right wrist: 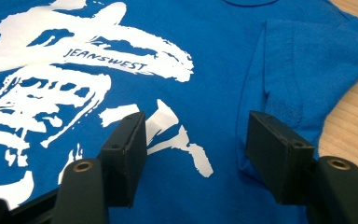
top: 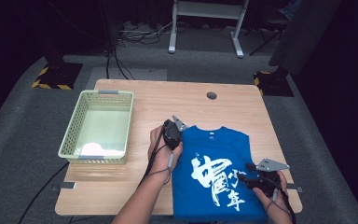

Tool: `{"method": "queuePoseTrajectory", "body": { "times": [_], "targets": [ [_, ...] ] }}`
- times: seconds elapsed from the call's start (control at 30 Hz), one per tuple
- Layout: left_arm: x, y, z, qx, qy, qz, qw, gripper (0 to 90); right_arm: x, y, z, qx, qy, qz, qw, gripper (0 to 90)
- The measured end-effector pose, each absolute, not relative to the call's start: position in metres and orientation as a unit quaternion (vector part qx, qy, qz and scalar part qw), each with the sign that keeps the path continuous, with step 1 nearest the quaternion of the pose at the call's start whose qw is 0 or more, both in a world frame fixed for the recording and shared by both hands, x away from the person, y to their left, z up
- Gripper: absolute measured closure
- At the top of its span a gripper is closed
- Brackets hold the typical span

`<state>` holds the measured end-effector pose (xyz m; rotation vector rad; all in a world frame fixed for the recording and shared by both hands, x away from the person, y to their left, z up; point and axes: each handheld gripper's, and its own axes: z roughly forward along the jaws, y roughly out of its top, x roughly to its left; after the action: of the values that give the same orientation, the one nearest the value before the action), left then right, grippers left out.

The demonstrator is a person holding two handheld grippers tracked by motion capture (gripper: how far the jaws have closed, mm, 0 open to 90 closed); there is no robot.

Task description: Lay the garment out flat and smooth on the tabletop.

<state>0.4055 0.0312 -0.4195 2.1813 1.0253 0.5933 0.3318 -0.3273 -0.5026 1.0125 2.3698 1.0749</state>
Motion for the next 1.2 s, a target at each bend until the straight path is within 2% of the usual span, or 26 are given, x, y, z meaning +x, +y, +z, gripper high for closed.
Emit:
{"method": "queuePoseTrajectory", "body": {
  "times": [0.33,0.4,0.43,0.57,0.93,1.2],
  "targets": [
    [0.401,0.055,-0.432,0.825,0.424,0.229,0.296,85.3,0.332,-0.328,-0.503,0.356,0.836,0.379,0.173,38.5],
    [0.400,0.061,-0.435,0.816,0.440,0.237,0.293,78.4,0.332,-0.328,-0.503,0.357,0.836,0.380,0.173,38.5],
    [0.399,0.064,-0.436,0.809,0.448,0.244,0.291,70.8,0.332,-0.328,-0.503,0.357,0.836,0.380,0.172,38.5],
    [0.395,0.071,-0.434,0.797,0.463,0.245,0.301,56.0,0.333,-0.327,-0.503,0.357,0.836,0.380,0.171,38.1],
    [0.379,0.065,-0.425,0.800,0.437,0.243,0.333,50.2,0.333,-0.327,-0.502,0.356,0.837,0.379,0.172,38.2],
    [0.369,0.063,-0.422,0.801,0.424,0.241,0.347,47.7,0.330,-0.327,-0.502,0.358,0.834,0.383,0.172,44.6]
  ]
}}
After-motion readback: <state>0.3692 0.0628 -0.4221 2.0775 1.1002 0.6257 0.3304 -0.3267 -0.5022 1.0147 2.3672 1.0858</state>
